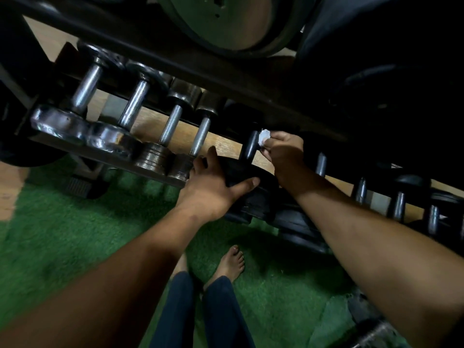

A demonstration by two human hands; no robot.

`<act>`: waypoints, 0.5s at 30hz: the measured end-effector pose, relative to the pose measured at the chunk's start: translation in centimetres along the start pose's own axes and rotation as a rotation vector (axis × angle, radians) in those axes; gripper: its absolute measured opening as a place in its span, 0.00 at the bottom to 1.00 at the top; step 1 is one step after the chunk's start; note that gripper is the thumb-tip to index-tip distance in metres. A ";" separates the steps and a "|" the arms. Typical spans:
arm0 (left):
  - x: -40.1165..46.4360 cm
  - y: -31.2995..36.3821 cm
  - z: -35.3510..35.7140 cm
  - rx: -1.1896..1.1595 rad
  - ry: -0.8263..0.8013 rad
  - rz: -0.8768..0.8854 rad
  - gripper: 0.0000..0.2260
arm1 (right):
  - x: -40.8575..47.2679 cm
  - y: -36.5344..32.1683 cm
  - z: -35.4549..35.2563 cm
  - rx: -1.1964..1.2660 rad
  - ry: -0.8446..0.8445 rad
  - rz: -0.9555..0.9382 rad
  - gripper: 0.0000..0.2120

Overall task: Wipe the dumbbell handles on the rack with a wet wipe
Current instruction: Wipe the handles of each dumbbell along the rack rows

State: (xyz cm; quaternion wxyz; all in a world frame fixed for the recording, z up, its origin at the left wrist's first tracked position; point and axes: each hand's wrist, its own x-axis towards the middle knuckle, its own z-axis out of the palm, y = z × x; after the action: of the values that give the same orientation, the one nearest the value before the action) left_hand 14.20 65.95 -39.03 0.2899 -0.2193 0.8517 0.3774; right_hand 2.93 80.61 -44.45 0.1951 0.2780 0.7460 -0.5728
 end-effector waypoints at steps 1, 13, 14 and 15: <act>-0.1 0.0 0.0 -0.002 0.001 0.001 0.56 | -0.2 0.3 -0.1 -0.036 0.021 -0.058 0.05; 0.1 -0.2 0.2 -0.019 0.009 0.023 0.55 | -2.4 -0.4 -1.0 -0.129 -0.248 -0.392 0.11; 0.1 -0.2 0.2 -0.017 0.013 0.027 0.55 | -2.7 -0.5 -1.1 -0.132 -0.251 -0.396 0.11; 0.0 -0.3 0.3 -0.014 0.019 0.031 0.55 | -2.9 -0.3 -1.2 -0.127 -0.247 -0.395 0.12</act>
State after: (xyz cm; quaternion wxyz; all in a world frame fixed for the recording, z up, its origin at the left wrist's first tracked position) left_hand 14.43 65.96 -39.34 0.2742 -0.2117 0.8551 0.3858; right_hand 4.97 81.10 -42.13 0.1861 0.0415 0.7908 -0.5816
